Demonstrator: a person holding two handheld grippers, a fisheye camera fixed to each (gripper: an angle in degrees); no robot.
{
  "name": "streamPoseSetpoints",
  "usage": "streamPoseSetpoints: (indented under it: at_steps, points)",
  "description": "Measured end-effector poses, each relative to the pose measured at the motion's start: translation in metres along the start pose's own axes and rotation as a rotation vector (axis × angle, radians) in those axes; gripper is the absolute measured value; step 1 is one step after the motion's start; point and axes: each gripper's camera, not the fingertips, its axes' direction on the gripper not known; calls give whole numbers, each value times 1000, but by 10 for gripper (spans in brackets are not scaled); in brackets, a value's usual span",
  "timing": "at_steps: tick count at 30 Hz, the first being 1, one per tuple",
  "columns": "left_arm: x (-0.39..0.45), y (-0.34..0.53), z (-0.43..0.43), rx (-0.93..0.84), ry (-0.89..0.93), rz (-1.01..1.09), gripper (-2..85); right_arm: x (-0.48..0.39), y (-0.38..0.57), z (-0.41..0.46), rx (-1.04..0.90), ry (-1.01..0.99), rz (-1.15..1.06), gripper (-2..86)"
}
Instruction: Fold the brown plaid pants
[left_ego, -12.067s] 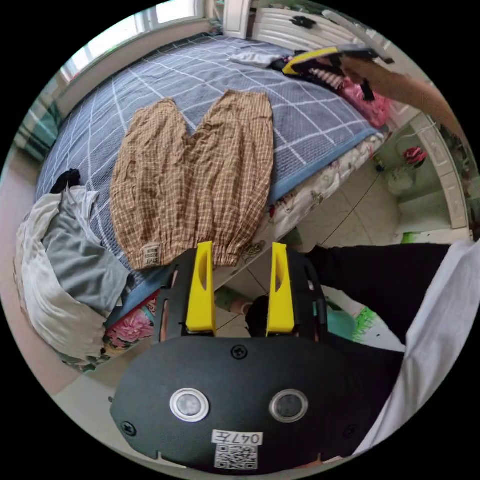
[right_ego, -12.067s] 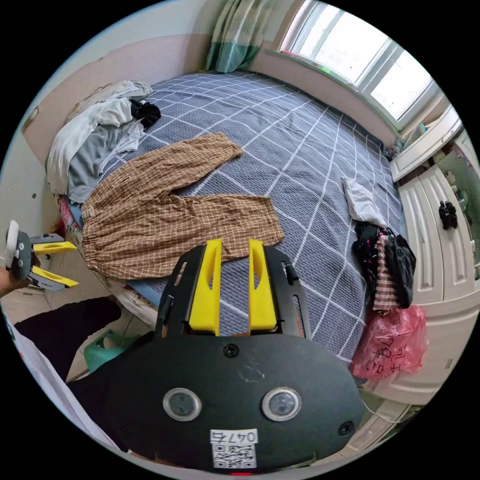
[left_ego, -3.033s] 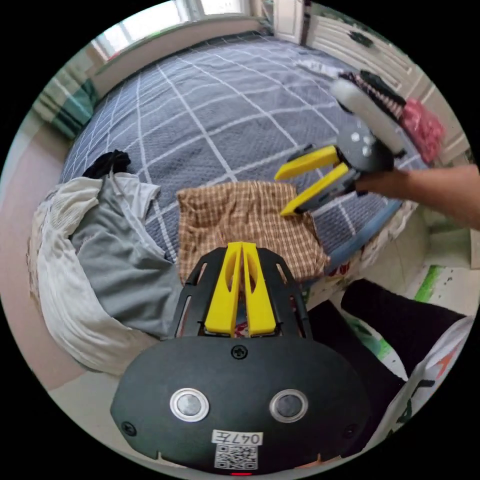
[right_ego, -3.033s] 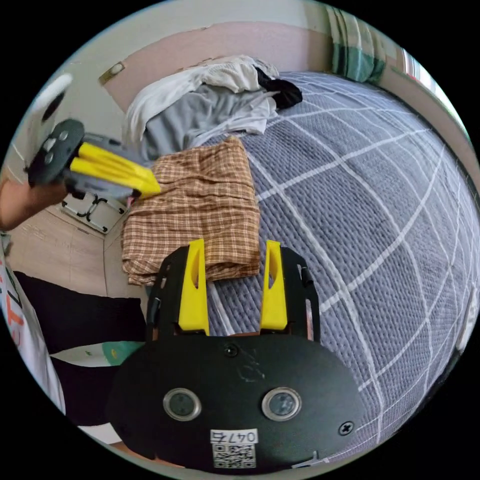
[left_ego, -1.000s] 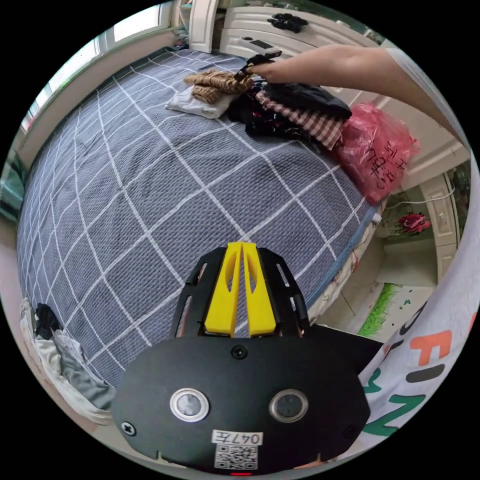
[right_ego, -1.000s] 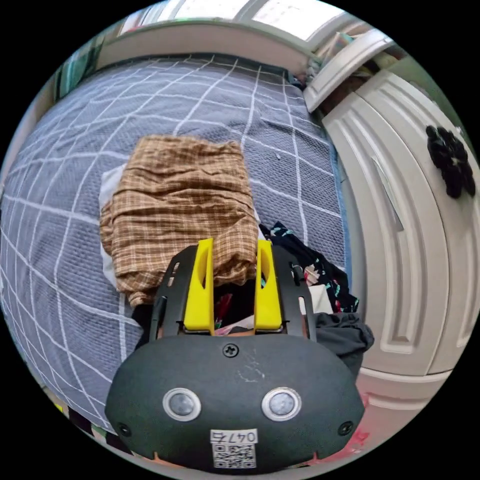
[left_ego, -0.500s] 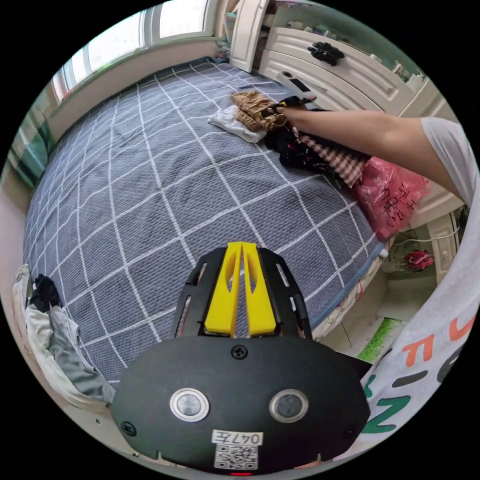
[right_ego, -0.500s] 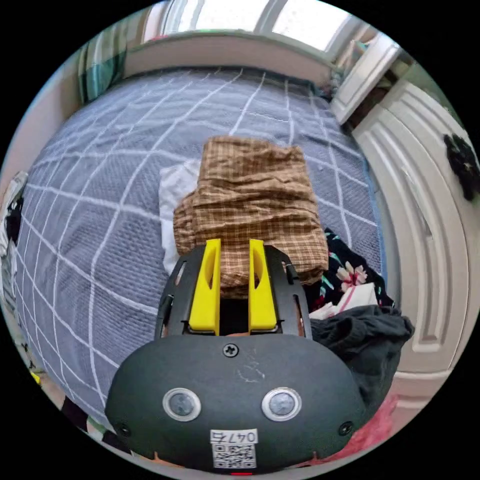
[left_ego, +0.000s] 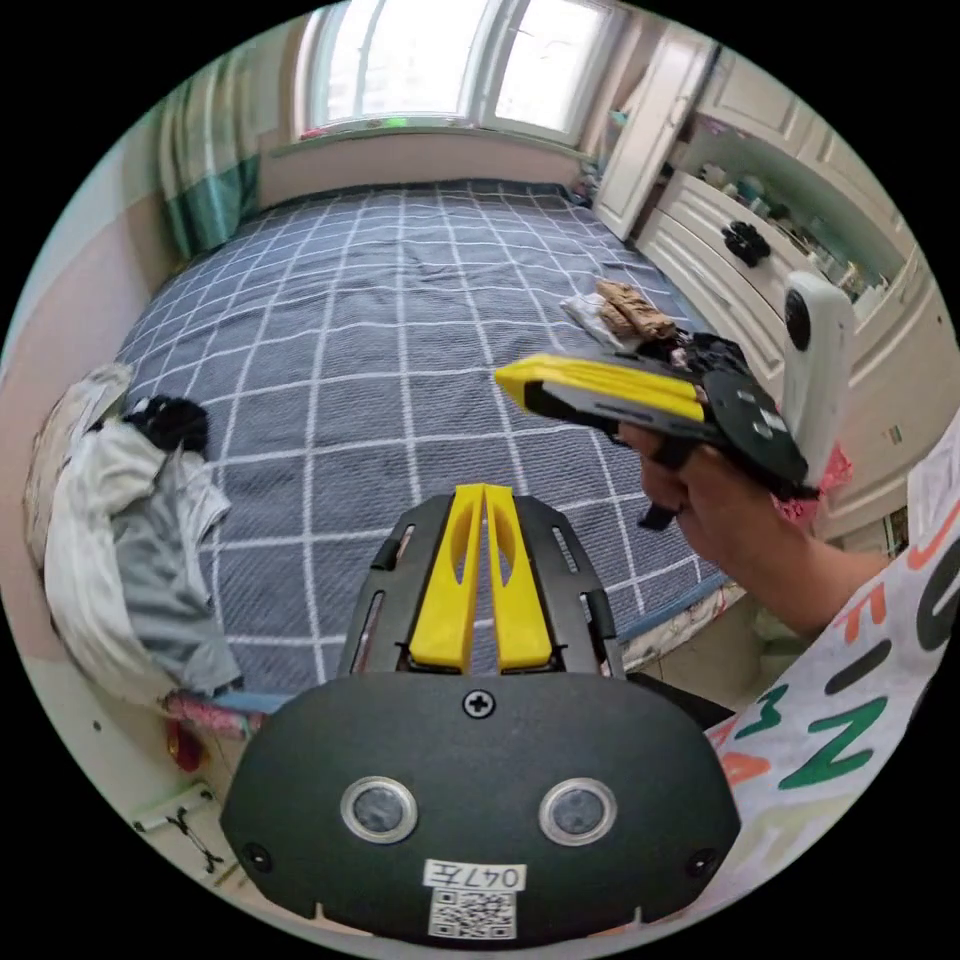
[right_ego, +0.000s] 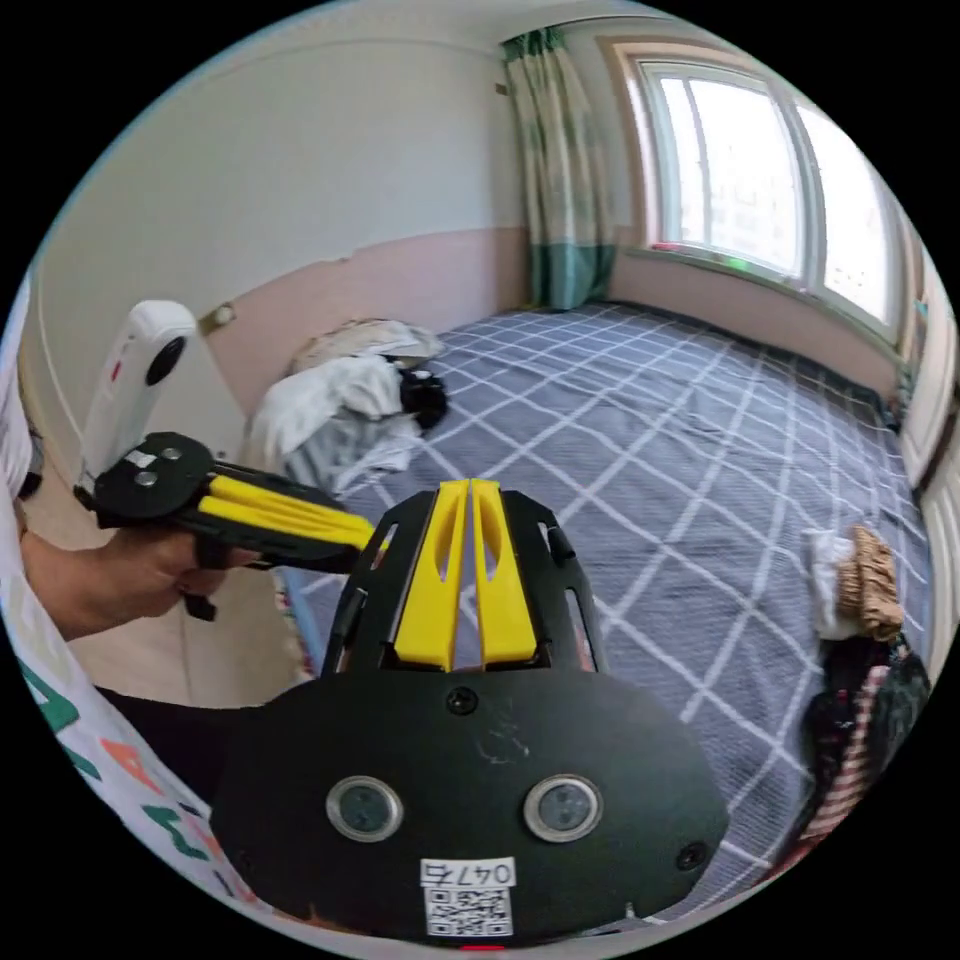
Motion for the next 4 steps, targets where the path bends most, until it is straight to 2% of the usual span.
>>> streamPoseSetpoints:
  at_steps: [4]
  points:
    - [-82, 64, -68, -4, -52, -189, -8, -95, -66, 53, -57, -217, -112, -7]
